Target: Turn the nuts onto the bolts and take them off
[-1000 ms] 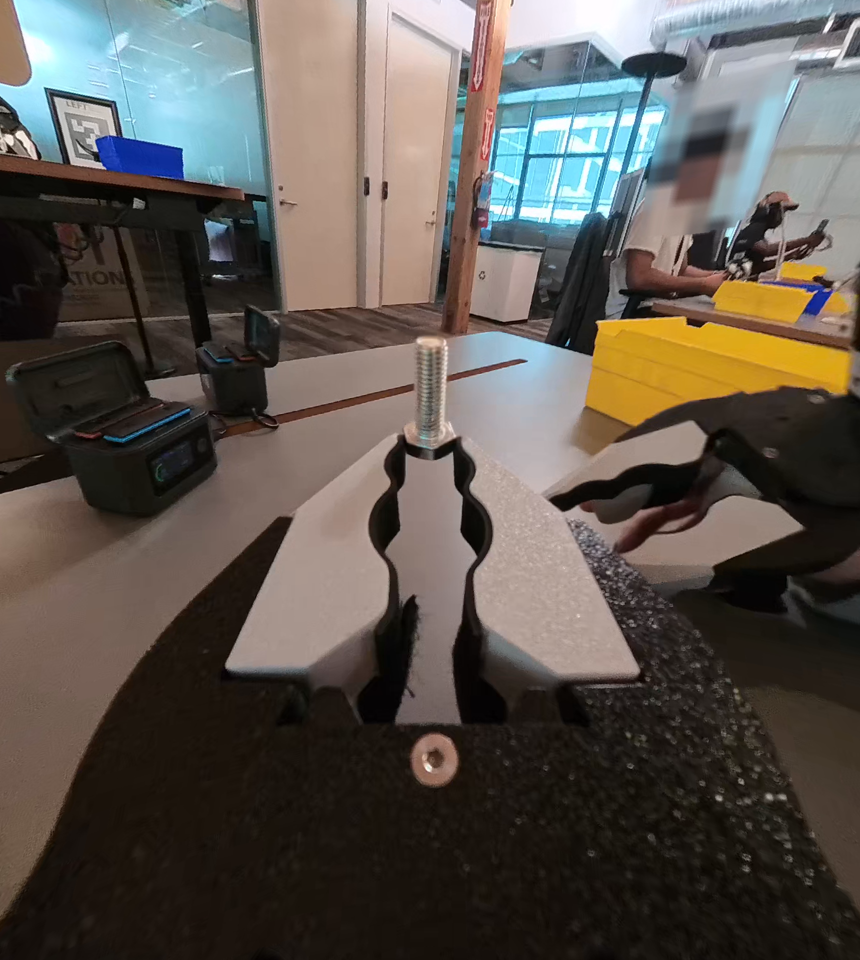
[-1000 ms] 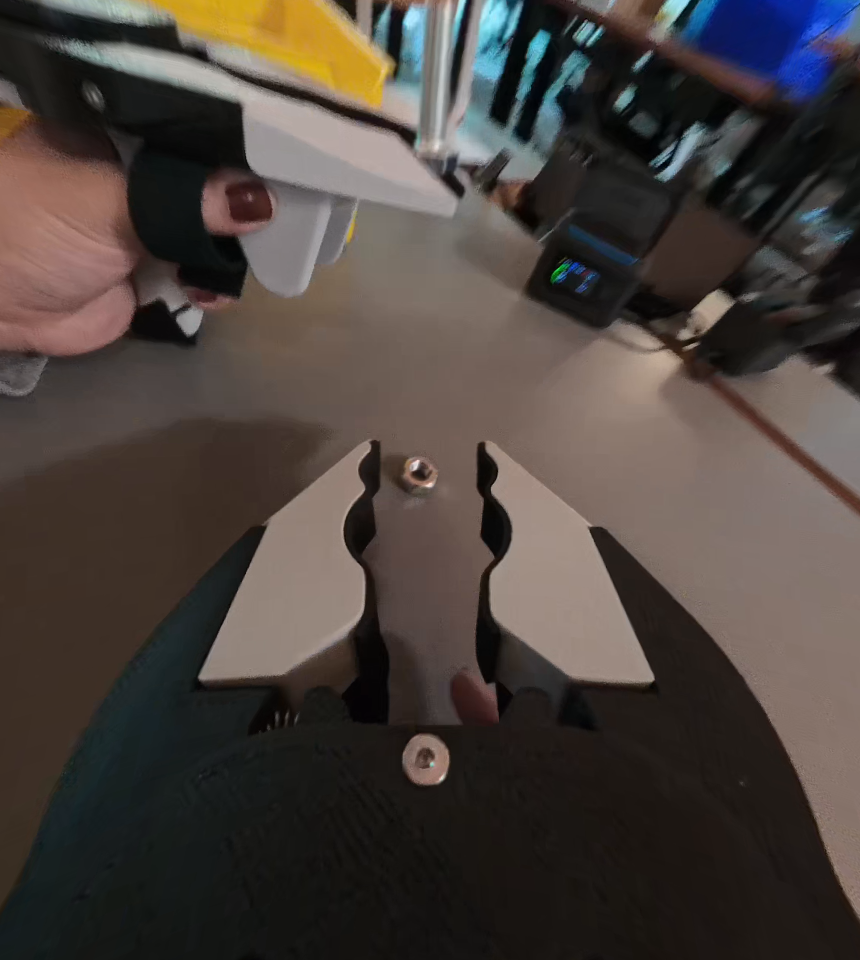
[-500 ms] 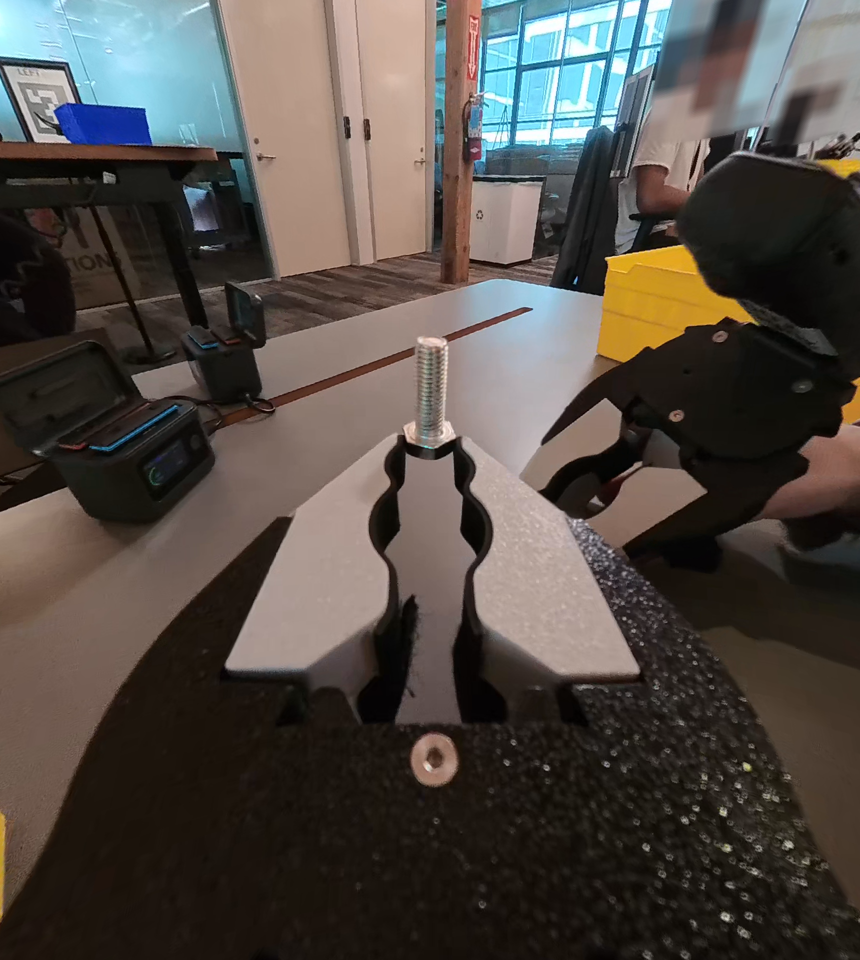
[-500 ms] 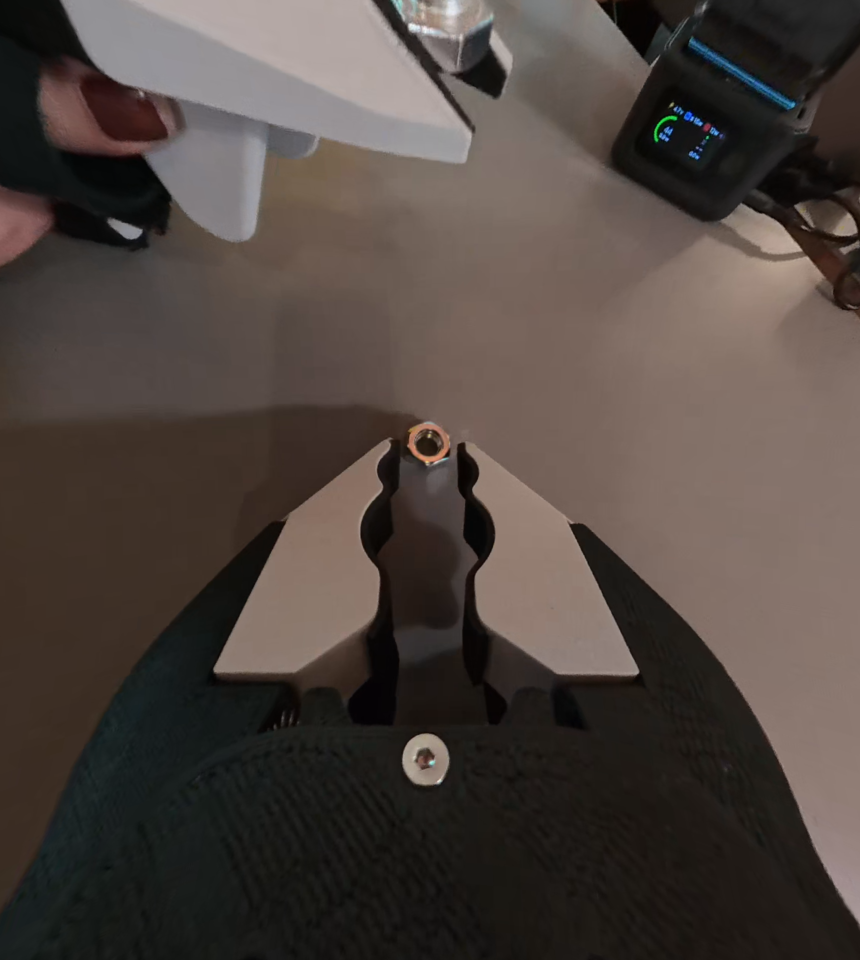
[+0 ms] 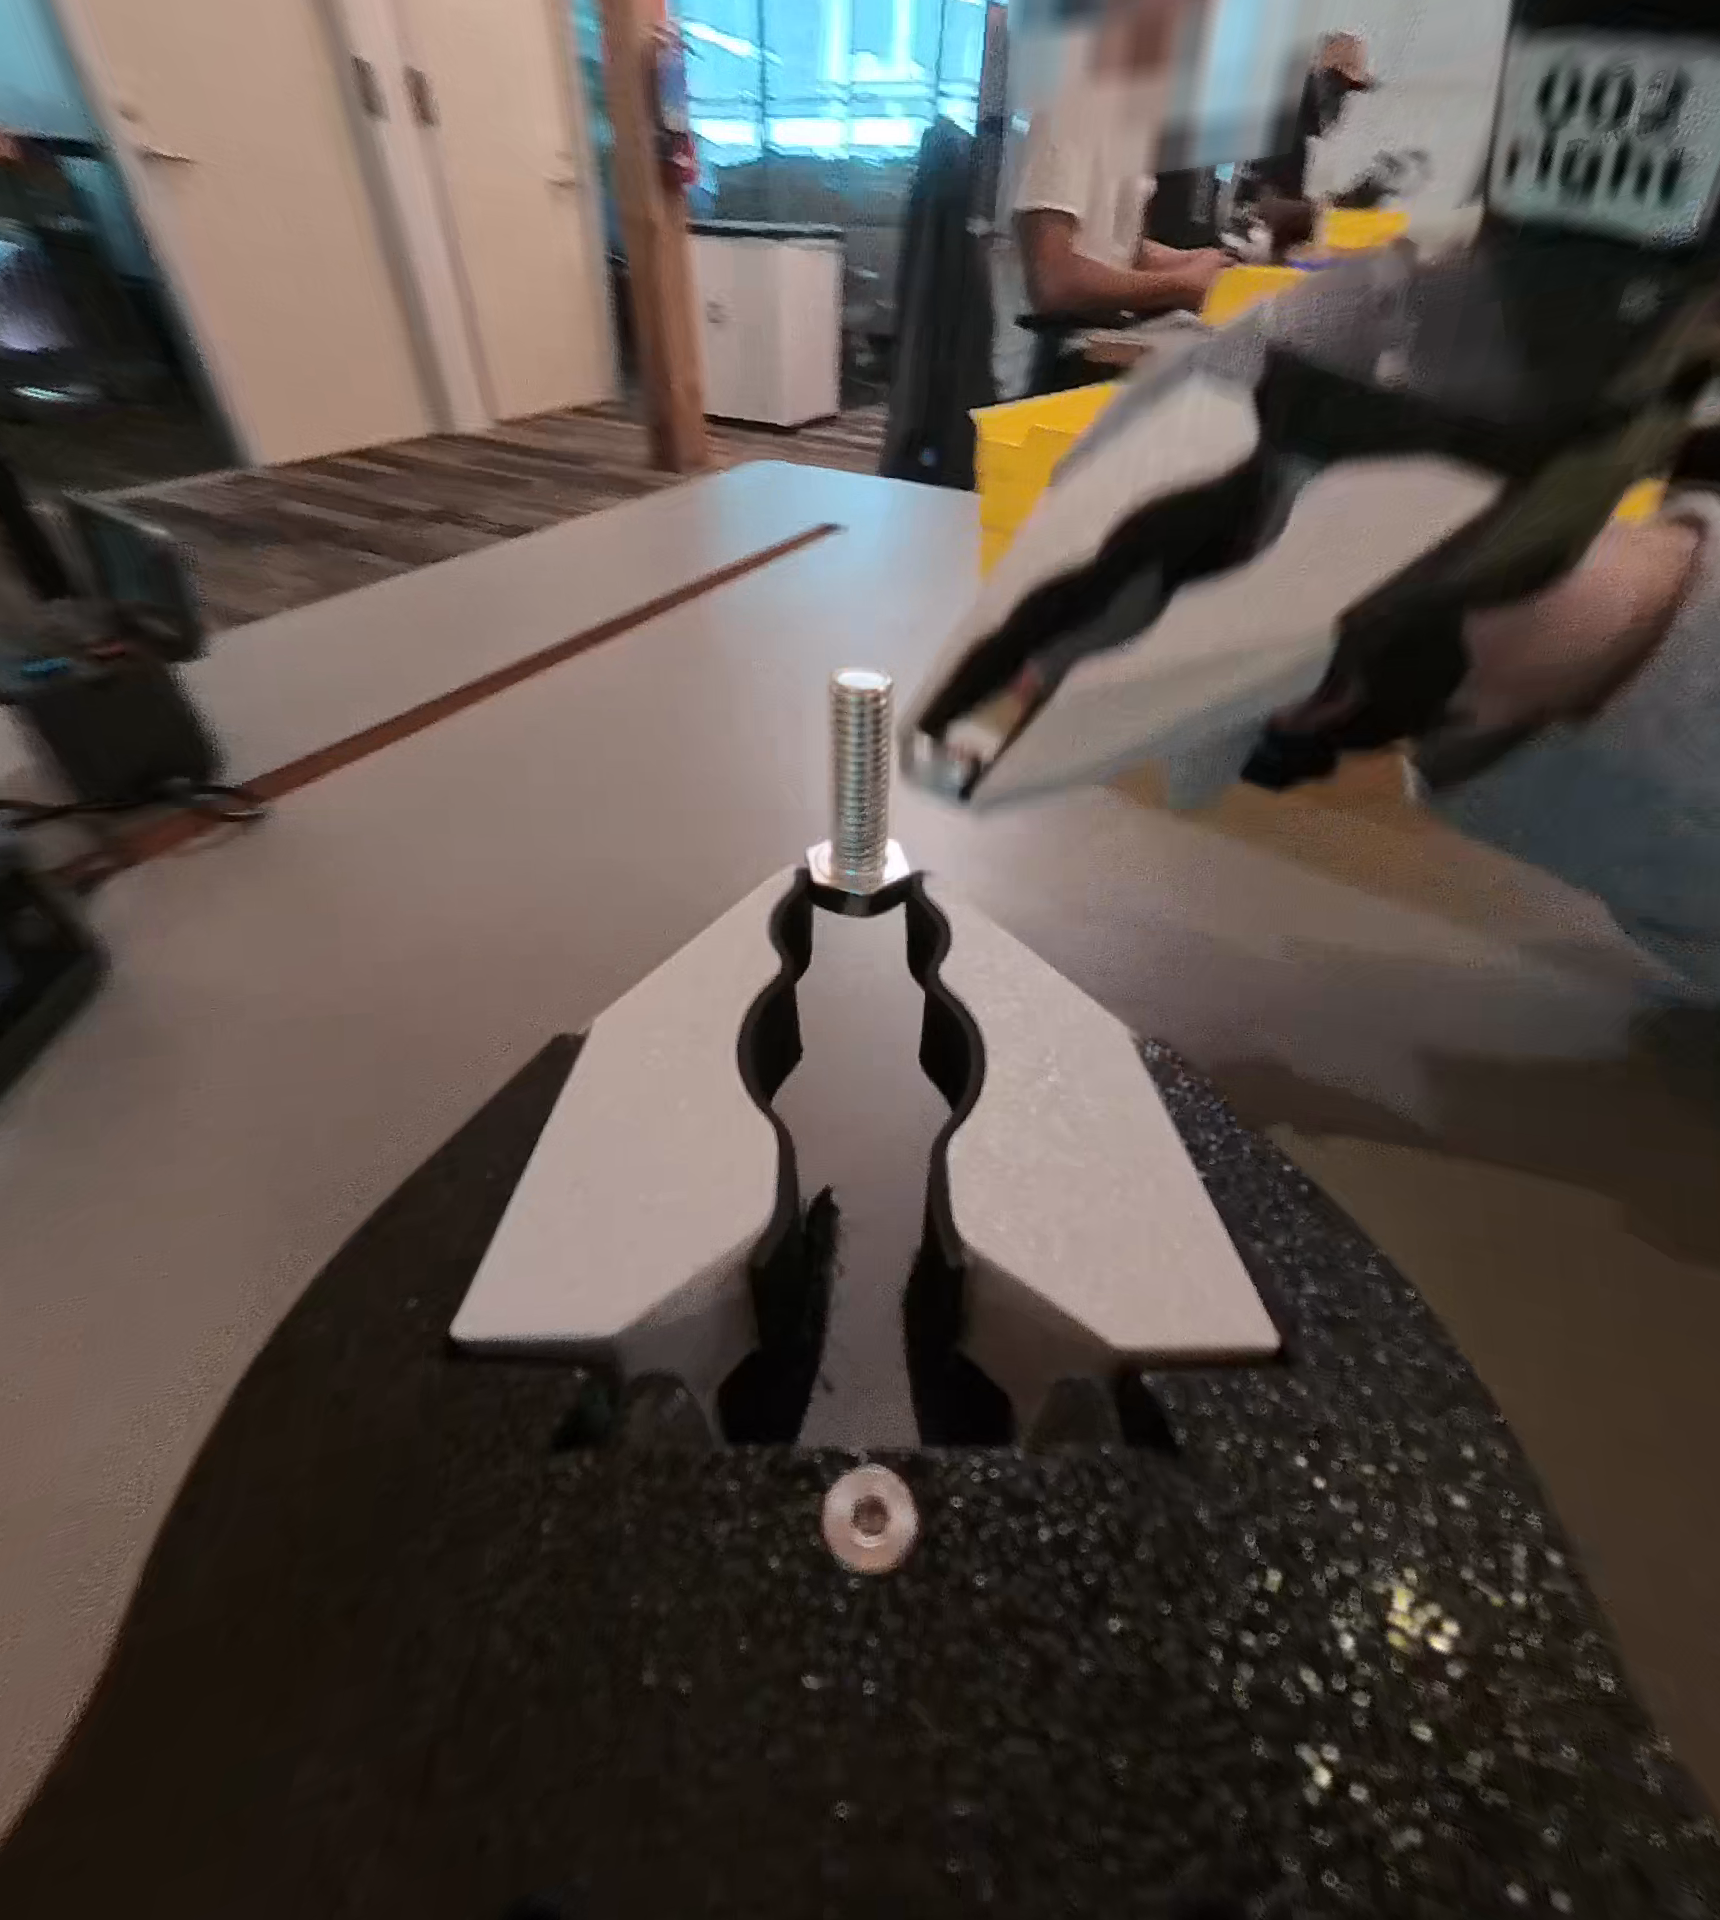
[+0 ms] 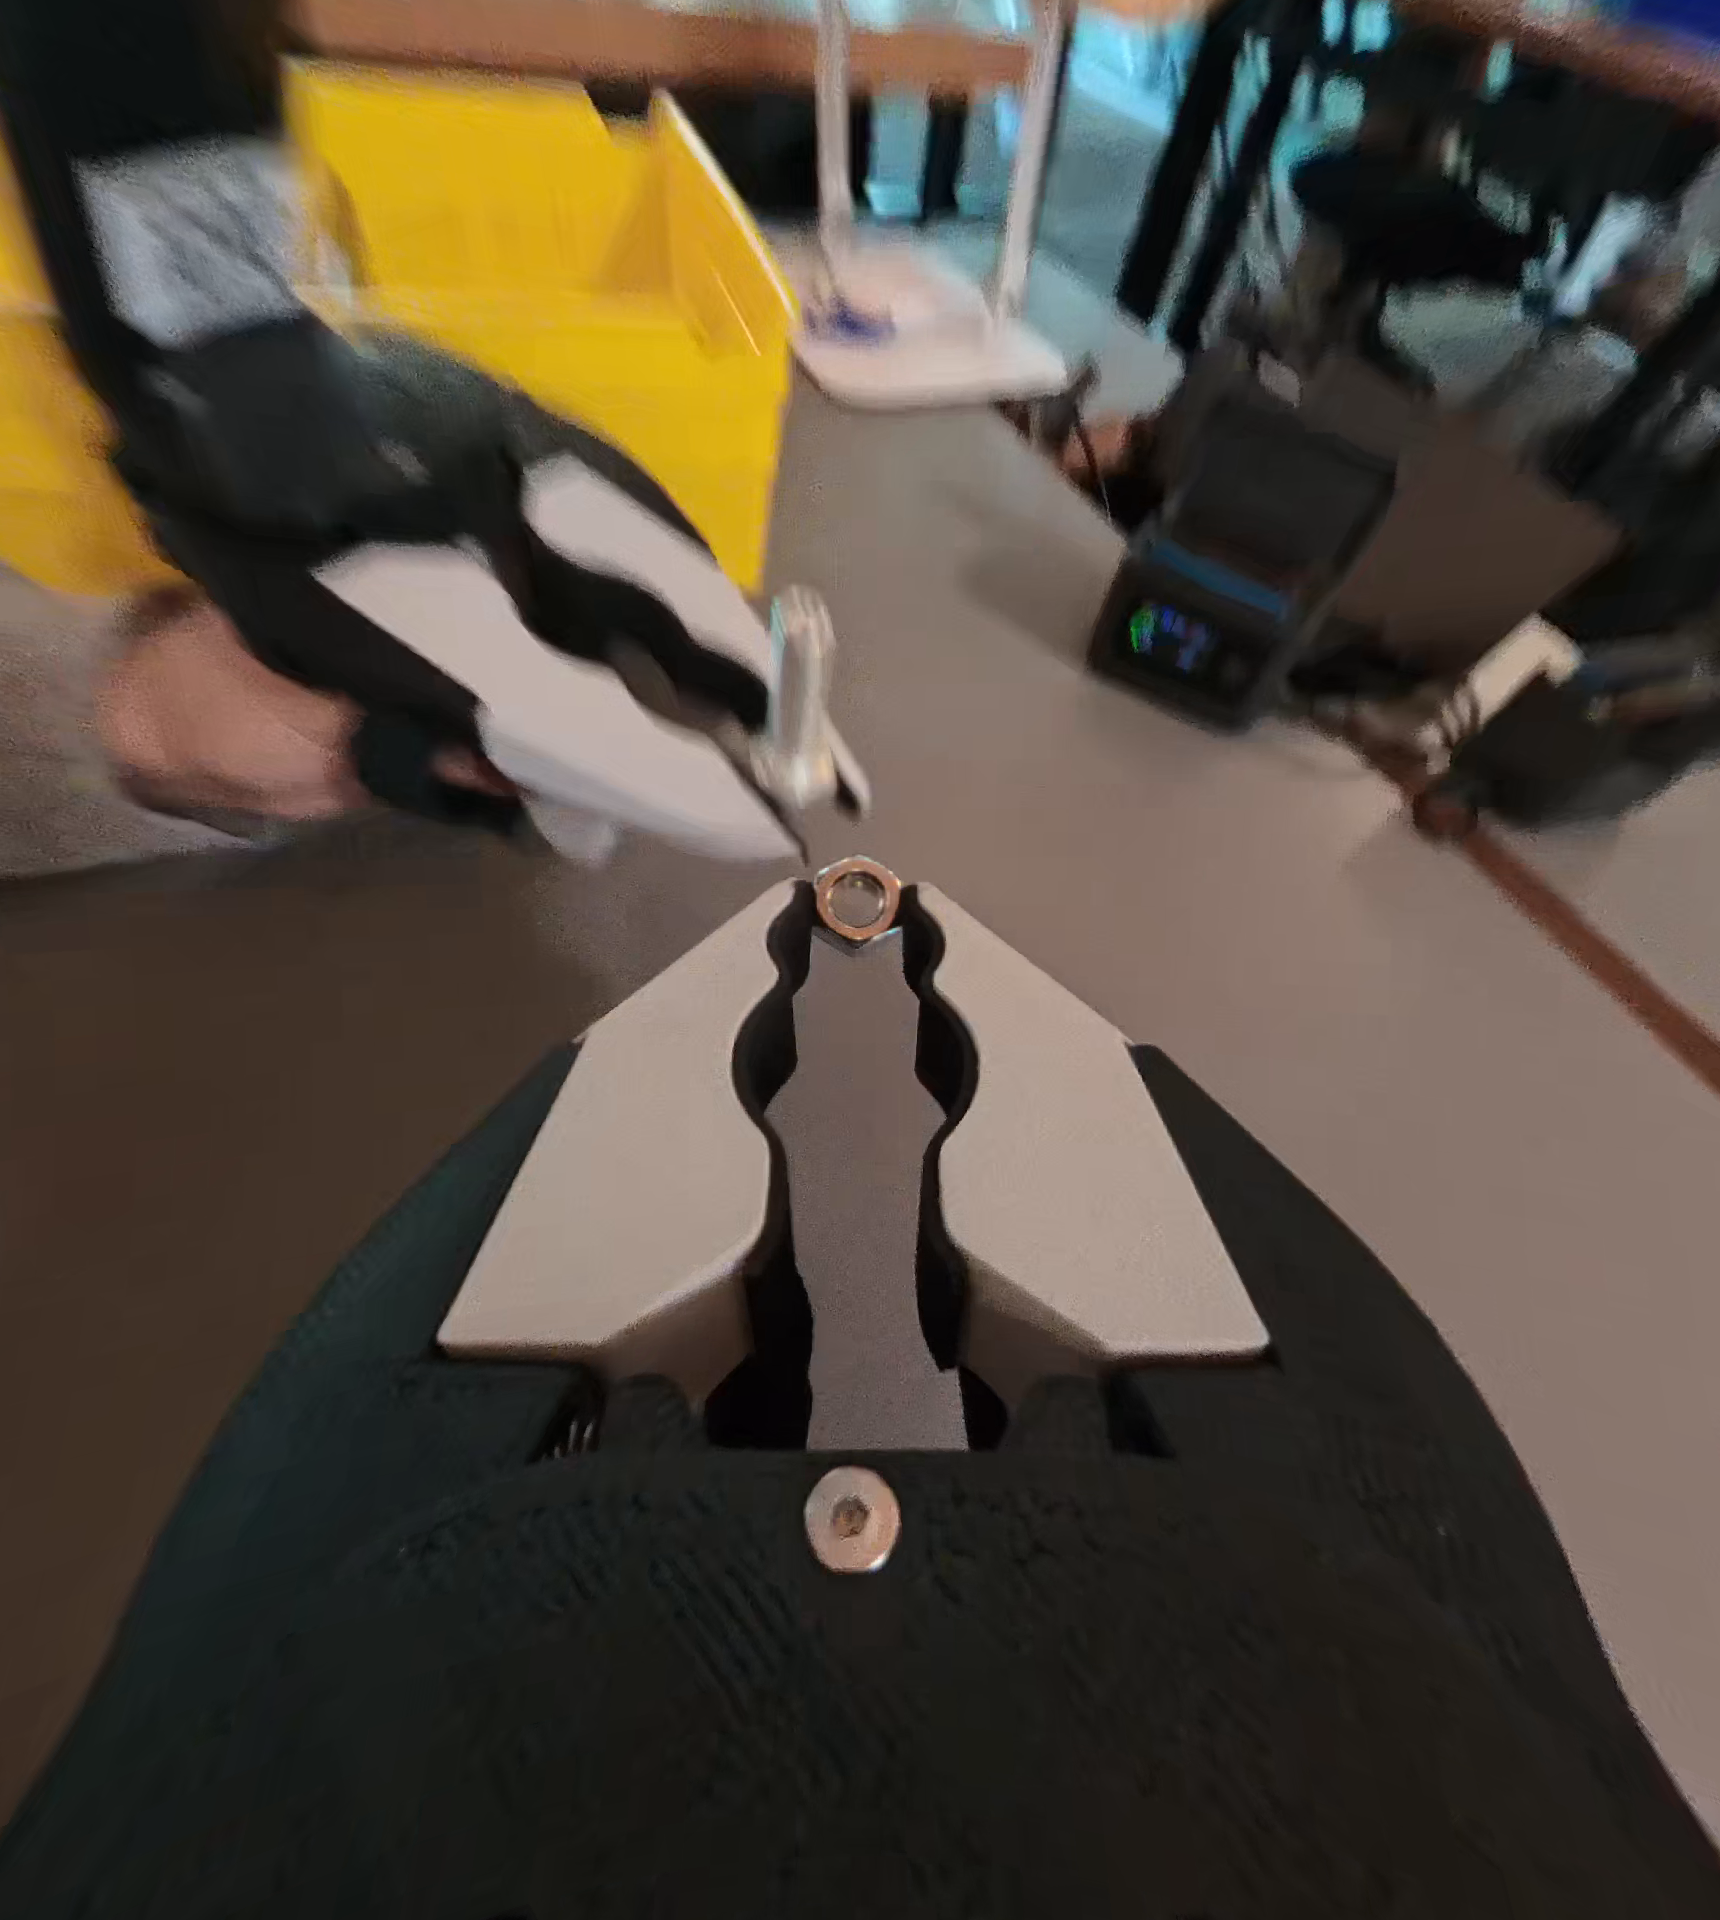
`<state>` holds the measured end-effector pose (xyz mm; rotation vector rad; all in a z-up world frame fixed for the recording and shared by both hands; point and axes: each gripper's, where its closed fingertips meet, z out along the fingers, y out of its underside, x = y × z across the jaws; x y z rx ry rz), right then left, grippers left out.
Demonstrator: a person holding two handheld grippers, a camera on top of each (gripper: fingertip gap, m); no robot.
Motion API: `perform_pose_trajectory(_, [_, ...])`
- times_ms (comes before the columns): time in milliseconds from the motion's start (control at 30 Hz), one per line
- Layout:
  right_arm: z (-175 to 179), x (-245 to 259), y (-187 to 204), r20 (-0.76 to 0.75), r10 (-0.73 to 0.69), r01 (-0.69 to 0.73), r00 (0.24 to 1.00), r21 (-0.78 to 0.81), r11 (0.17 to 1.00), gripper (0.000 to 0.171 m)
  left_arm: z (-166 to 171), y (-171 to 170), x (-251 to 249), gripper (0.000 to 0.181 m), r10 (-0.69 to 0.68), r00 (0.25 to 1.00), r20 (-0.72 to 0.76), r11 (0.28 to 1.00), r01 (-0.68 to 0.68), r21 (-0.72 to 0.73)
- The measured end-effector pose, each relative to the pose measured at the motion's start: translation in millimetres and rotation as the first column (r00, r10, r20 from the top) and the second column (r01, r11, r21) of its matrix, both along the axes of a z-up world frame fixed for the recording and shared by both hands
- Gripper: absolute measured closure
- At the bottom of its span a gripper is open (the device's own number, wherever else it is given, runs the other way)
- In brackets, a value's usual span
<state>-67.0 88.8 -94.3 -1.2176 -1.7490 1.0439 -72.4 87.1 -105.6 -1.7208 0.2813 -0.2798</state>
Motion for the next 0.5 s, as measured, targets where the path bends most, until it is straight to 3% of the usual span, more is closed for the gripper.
perform_pose_trajectory(33, [17,6,-7,-0.051,0.040,-0.041,0.998,-0.019,0.999,0.155,-4,0,9,0.166,-0.046,0.999,0.002,0.999,0.046,-0.024])
perform_pose_trajectory(133, [39,21,-20,-0.067,0.117,-0.118,0.991,-0.017,0.993,0.155,-10,-3,31,0.166,-0.146,0.989,-0.010,0.987,0.145,-0.067])
perform_pose_trajectory(500, [22,34,-26,0.173,0.180,-0.197,0.968,0.085,0.977,0.155,-15,-9,53,0.166,-0.256,0.964,-0.078,0.965,0.250,-0.073])
